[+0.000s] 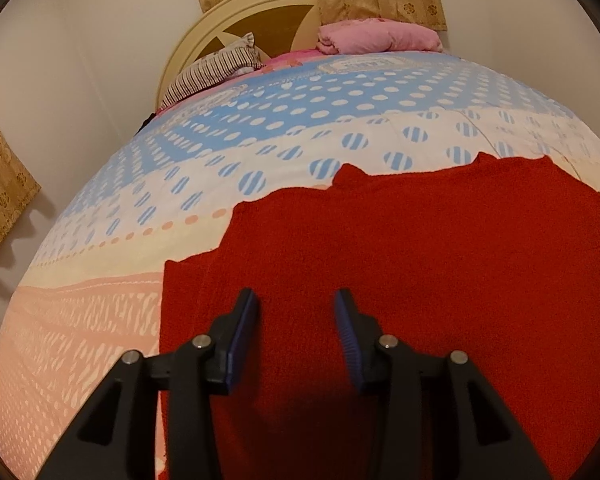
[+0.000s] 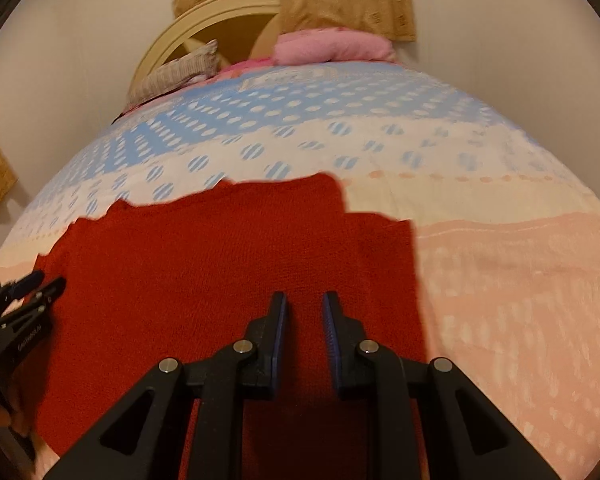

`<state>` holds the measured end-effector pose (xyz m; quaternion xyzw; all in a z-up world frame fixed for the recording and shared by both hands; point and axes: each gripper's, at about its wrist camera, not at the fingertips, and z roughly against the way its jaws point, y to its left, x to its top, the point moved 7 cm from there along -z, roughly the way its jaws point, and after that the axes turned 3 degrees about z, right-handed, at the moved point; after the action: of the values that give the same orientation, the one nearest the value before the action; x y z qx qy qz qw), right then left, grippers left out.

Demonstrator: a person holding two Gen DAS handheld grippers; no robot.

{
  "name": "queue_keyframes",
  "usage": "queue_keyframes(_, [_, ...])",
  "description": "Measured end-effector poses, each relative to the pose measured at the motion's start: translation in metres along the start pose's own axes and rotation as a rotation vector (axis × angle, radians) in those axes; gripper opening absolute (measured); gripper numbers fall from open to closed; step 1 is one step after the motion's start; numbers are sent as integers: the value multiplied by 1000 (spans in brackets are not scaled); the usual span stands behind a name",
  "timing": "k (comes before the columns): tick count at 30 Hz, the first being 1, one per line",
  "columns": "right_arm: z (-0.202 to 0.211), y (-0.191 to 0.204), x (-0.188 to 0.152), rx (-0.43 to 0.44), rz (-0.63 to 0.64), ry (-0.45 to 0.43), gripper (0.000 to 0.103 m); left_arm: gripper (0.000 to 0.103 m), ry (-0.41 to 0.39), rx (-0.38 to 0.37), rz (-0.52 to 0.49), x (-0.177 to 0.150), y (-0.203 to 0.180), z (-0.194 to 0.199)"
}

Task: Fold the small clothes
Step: 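Lay the hem down and open both grippers over the folded sweater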

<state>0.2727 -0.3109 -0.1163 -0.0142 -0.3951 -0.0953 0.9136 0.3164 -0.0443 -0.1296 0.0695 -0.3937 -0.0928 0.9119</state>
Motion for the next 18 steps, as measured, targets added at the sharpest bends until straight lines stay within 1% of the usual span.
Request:
queue_keyframes(1, [7, -1, 1, -23, 1, -20, 19, 45, 0, -1, 2, 0, 0, 0])
queue_keyframes(3, [20, 3, 0, -27, 21, -45, 19, 45, -1, 1, 1, 0, 0, 0])
queue_keyframes(5, [18, 7, -9, -44, 55, -16, 19, 45, -4, 9, -4, -1, -1, 0])
queue_keyframes(7, [11, 5, -16, -54, 63, 10, 19, 45, -7, 13, -6, -2, -1, 1])
queue_keyframes(10, [8, 1, -18, -57, 45, 7, 19, 46, -6, 20, -6, -2, -1, 0])
queue_keyframes(14, [8, 8, -21, -98, 90, -11, 20, 47, -8, 31, -11, -2, -2, 2])
queue_keyframes(15, [8, 9, -22, -104, 96, -12, 20, 47, -5, 25, -7, -2, -2, 2])
queue_keyframes(16, [8, 9, -21, -107, 97, -13, 21, 47, 3, 5, 18, -3, 1, 6])
queue_keyframes(18, [8, 8, -21, -102, 92, -17, 21, 54, 12, -51, 91, -4, 11, 13])
